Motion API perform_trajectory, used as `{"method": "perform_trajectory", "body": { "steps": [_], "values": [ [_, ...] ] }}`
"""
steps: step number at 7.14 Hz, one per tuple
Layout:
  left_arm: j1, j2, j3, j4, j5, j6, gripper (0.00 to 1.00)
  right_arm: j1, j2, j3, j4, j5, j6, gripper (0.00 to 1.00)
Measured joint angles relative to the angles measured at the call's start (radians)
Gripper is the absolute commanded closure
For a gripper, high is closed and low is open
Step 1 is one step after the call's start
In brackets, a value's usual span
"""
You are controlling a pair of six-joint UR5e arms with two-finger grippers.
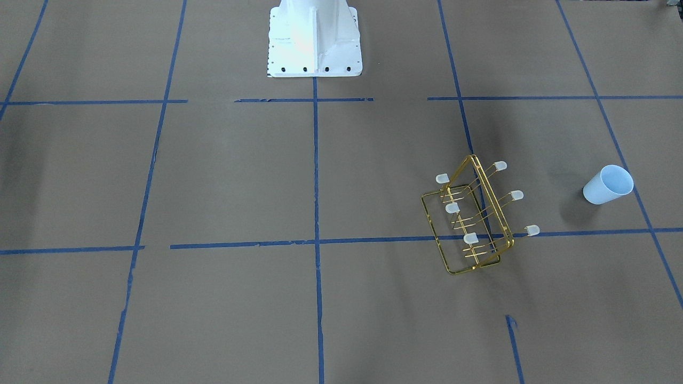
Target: Hang cup on cup holder
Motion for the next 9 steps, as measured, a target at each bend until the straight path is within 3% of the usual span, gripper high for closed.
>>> {"method": "perform_trajectory", "body": {
  "steps": [5, 9],
  "values": [
    [0.007, -0.017, -0.006, -0.012, 0.009, -0.005, 0.00, 0.000, 0.000, 0.000, 0.000, 0.000, 0.000, 0.00],
    [0.013, -0.051, -0.020, -0.129, 0.119, -0.059, 0.00, 0.000, 0.000, 0.000, 0.000, 0.000, 0.000, 0.00]
  ]
}}
